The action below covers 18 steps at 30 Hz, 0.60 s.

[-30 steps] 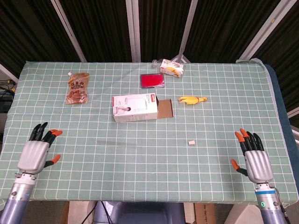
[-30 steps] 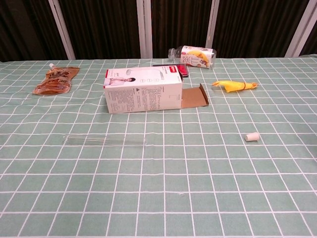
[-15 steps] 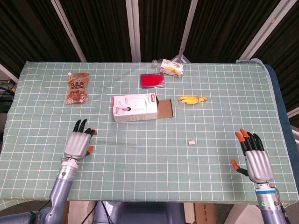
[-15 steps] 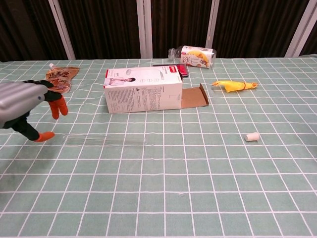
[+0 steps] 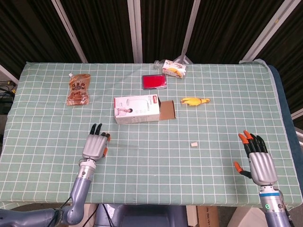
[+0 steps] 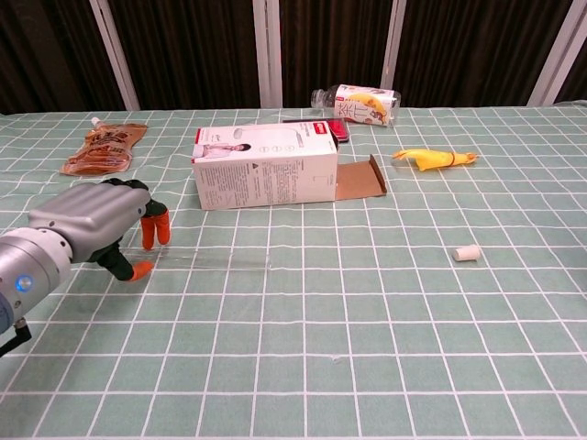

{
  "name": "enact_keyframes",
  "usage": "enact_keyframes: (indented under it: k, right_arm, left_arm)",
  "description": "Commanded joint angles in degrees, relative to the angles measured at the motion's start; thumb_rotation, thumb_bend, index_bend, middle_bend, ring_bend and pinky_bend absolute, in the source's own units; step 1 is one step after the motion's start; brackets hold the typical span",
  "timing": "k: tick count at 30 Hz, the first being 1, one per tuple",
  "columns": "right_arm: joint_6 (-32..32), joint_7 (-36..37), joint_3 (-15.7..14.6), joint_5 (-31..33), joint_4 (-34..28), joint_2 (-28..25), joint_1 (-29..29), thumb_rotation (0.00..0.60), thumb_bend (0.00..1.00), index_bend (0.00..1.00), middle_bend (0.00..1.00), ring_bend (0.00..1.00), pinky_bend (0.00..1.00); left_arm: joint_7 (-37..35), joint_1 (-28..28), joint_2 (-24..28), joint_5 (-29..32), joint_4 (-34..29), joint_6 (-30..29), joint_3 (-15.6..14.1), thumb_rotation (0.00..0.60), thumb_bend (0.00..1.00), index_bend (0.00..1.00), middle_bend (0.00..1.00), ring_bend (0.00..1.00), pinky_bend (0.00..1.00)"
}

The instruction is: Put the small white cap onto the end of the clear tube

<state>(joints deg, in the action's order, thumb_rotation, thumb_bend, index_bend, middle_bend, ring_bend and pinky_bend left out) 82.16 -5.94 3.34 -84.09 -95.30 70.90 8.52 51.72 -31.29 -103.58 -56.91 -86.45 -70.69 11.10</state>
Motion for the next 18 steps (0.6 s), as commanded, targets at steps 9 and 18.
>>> enact_keyframes:
  k: [9,18]
  right_arm:
    - [-0.07,0.60,0.19,-0.14,-0.05,-0.07,-0.09,0.600,0.32,0.00,0.00,0.00,0.00]
    - [-0.04,0.88,0.27,-0.23,-0.18,-0.11,-0.24,0.600,0.32,0.00,0.00,0.00,0.00]
  left_arm:
    - [-0.03,-1.66,-2.42,1.32,1.49,-0.01,0.34,0.600,0.50,0.45,0.41,0.06,0.00]
    - [0.32,-2.56,-3.66,2.44,2.18,-0.15,0.24,0.600,0.50,0.45,0.41,0.06,0.00]
